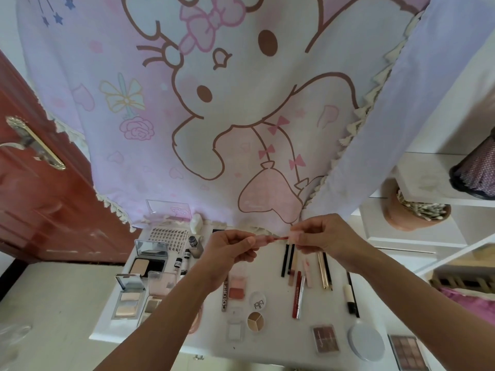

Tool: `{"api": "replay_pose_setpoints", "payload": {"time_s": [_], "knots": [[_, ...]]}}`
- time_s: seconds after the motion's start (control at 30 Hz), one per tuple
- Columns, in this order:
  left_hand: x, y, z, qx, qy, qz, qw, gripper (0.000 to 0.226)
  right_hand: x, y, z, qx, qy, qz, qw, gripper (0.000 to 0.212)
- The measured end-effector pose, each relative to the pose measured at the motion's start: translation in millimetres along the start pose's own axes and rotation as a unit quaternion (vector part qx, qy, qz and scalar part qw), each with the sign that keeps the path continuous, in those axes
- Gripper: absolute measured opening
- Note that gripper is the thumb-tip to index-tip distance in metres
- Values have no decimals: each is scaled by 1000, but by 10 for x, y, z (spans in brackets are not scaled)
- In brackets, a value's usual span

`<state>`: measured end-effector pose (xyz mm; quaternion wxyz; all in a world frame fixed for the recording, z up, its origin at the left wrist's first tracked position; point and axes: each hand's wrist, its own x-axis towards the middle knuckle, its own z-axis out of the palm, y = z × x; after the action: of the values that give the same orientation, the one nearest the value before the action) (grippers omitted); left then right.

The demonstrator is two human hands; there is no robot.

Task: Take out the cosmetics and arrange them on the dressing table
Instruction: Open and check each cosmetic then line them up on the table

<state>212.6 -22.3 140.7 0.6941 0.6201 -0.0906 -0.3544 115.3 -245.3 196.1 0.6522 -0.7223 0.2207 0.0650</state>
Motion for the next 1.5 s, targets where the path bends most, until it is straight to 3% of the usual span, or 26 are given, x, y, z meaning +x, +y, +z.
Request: {"api": "replay_pose_setpoints", "payload": {"time_s": [0.27, 0.4, 0.5, 0.67, 0.73, 0.87, 0.97, 1.07, 1.17, 1.3, 1.5], "knots": [[-66, 130, -87, -120, -33, -20, 992, 36, 2, 1, -254, 67, 2, 5, 998, 24], [-91, 119, -7, -220, -28, -54, 974, 28, 7, 42, -238, 100, -3, 33, 994, 27], [-88, 54, 12, -282, -29, -86, 955, 39, 2, 120, -210, 146, -4, 64, 987, 25], [-85, -41, 81, -323, -30, -122, 938, 34, 4, 315, -172, 214, -14, 111, 970, 27], [-62, -99, 76, -328, -43, -117, 936, 49, 11, 403, -174, 231, -21, 127, 965, 27], [15, -221, 57, -252, 28, -110, 961, 29, 56, 566, -196, 242, -28, 157, 957, 22], [128, -305, 39, -195, 63, -107, 973, 33, 115, 691, -220, 245, -32, 180, 952, 20], [238, -401, 56, -86, 86, -111, 986, 34, 158, 843, -264, 257, -33, 203, 944, 22], [449, -547, 151, 39, 128, -106, 985, 21, 213, 1038, -344, 262, -43, 227, 937, 21], [849, -842, 280, 180, 207, -78, 958, 4, 264, 1254, -408, 255, -53, 253, 932, 24], [1368, -1205, 377, 381, 262, -39, 886, 9, 394, 1502, -447, 231, -67, 291, 926, 36]]}}
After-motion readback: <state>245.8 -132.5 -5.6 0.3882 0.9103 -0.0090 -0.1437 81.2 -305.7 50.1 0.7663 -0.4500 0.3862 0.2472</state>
